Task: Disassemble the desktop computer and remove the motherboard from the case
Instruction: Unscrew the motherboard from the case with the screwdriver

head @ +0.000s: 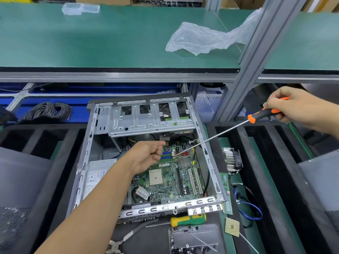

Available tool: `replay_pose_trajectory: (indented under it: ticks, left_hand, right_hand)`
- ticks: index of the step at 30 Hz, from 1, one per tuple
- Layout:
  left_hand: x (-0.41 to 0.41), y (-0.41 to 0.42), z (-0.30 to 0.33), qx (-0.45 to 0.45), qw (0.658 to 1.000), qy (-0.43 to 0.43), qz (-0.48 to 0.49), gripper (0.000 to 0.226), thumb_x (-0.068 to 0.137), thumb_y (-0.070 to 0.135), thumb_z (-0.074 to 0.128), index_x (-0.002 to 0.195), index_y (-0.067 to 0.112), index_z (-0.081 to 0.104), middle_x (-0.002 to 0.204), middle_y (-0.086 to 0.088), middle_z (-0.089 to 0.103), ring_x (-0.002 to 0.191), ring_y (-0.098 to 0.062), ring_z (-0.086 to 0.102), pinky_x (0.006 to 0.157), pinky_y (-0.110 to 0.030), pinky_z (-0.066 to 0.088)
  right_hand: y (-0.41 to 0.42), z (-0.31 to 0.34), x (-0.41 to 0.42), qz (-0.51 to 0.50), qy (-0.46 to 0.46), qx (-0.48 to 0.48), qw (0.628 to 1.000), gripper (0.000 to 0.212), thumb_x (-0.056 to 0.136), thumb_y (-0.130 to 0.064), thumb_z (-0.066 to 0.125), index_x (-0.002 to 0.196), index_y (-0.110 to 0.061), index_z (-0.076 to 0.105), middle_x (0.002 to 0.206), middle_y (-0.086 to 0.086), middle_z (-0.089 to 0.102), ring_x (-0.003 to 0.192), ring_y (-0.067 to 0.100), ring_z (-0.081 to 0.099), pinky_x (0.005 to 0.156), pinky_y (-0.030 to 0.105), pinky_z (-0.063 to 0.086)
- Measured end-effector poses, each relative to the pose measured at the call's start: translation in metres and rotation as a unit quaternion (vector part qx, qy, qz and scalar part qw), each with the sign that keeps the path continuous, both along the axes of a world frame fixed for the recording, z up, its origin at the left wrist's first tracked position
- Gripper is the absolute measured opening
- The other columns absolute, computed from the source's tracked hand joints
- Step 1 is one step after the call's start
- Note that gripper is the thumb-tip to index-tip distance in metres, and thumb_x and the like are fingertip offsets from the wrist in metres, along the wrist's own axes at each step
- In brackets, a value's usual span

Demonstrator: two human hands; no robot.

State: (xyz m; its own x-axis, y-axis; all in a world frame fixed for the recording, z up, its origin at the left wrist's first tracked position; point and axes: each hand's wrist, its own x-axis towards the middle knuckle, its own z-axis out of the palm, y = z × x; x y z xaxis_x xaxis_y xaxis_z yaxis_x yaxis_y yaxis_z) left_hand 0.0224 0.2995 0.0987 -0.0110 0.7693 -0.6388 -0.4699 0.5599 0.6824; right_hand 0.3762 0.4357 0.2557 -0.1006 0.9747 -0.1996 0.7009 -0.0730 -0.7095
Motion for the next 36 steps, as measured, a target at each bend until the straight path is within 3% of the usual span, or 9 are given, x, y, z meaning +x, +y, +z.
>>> replay_pose_trajectory:
  ticks: [7, 10, 13, 16, 18, 21, 23, 30, 36]
  left_hand:
    - [-0.001, -0.014, 0.011, 0.002, 0.998, -0.03, 0.048, 0.041, 0.086, -0.024, 0.031, 0.106, -0.004, 0.061, 0.1, -0.018, 0.061, 0.07, -0.017, 0.056, 0.055, -0.022, 0.05]
    - [-0.003, -0.019, 0.012, -0.006, 0.994, -0.066, 0.082, 0.031, 0.088, -0.015, 0.038, 0.11, -0.002, 0.056, 0.088, -0.013, 0.06, 0.063, -0.015, 0.054, 0.05, -0.022, 0.046]
    - [-0.005, -0.023, 0.014, -0.013, 0.994, -0.071, 0.08, 0.01, 0.096, 0.008, 0.053, 0.101, 0.001, 0.059, 0.084, -0.009, 0.06, 0.062, -0.014, 0.052, 0.05, -0.022, 0.045]
    - [-0.006, -0.026, 0.016, -0.005, 0.998, -0.003, 0.057, 0.02, 0.096, 0.025, 0.059, 0.099, 0.005, 0.064, 0.066, -0.001, 0.052, 0.055, -0.011, 0.044, 0.048, -0.022, 0.035]
    - [-0.006, -0.03, 0.019, 0.043, 0.992, 0.116, -0.002, 0.026, 0.095, 0.033, 0.061, 0.101, 0.009, 0.068, 0.062, 0.004, 0.041, 0.052, -0.01, 0.036, 0.048, -0.022, 0.03]
    - [-0.003, -0.039, 0.032, 0.138, 0.925, 0.316, -0.162, 0.025, 0.09, 0.051, 0.062, 0.098, 0.031, 0.075, 0.06, 0.01, 0.041, 0.051, -0.006, 0.037, 0.053, -0.016, 0.039]
    - [0.001, -0.042, 0.04, 0.18, 0.877, 0.38, -0.234, 0.02, 0.088, 0.051, 0.064, 0.096, 0.035, 0.075, 0.063, 0.009, 0.046, 0.053, -0.005, 0.041, 0.055, -0.01, 0.04]
    - [0.001, -0.049, 0.051, 0.219, 0.787, 0.495, -0.297, 0.013, 0.087, 0.042, 0.069, 0.081, 0.03, 0.07, 0.056, 0.008, 0.041, 0.052, -0.009, 0.037, 0.053, -0.021, 0.035]
    - [-0.013, -0.065, 0.062, 0.223, 0.719, 0.563, -0.341, 0.029, 0.089, 0.05, 0.062, 0.093, 0.024, 0.076, 0.076, 0.003, 0.055, 0.073, -0.009, 0.05, 0.071, -0.032, 0.043]
  right_hand:
    - [-0.014, -0.017, -0.007, -0.013, 0.055, -0.044, 0.997, 0.01, 0.089, -0.017, 0.067, 0.087, -0.015, 0.057, 0.075, 0.006, 0.053, 0.056, 0.015, 0.047, 0.057, 0.027, 0.041]
    - [-0.022, -0.027, -0.01, -0.018, 0.072, -0.056, 0.996, 0.011, 0.09, -0.016, 0.066, 0.085, -0.014, 0.056, 0.074, 0.008, 0.052, 0.058, 0.016, 0.046, 0.054, 0.026, 0.039]
    - [-0.028, -0.037, -0.012, -0.024, 0.092, -0.071, 0.993, 0.011, 0.089, -0.016, 0.065, 0.083, -0.014, 0.057, 0.076, 0.008, 0.052, 0.06, 0.017, 0.046, 0.054, 0.026, 0.038]
    - [-0.033, -0.044, -0.018, -0.031, 0.113, -0.085, 0.989, 0.012, 0.089, -0.017, 0.066, 0.081, -0.014, 0.057, 0.078, 0.008, 0.05, 0.06, 0.017, 0.046, 0.054, 0.027, 0.037]
    - [-0.035, -0.045, -0.023, -0.024, 0.129, -0.09, 0.987, 0.014, 0.089, -0.017, 0.066, 0.079, -0.015, 0.056, 0.077, 0.007, 0.049, 0.058, 0.016, 0.045, 0.053, 0.026, 0.036]
    - [-0.039, -0.042, -0.034, 0.006, 0.136, -0.085, 0.987, 0.016, 0.089, -0.016, 0.066, 0.078, -0.015, 0.054, 0.07, 0.005, 0.051, 0.054, 0.013, 0.045, 0.053, 0.026, 0.035]
    - [-0.041, -0.037, -0.044, 0.028, 0.133, -0.066, 0.988, 0.018, 0.089, -0.014, 0.066, 0.077, -0.015, 0.053, 0.065, 0.003, 0.051, 0.051, 0.012, 0.045, 0.053, 0.027, 0.035]
    - [-0.053, -0.005, -0.088, 0.126, 0.089, 0.025, 0.988, 0.021, 0.084, -0.03, 0.073, 0.073, -0.021, 0.057, 0.064, 0.011, 0.058, 0.054, 0.016, 0.05, 0.057, 0.03, 0.042]
    - [-0.074, 0.042, -0.141, 0.212, 0.053, 0.138, 0.966, 0.035, 0.071, -0.059, 0.075, 0.083, -0.028, 0.064, 0.058, -0.007, 0.063, 0.047, 0.005, 0.053, 0.045, 0.016, 0.043]
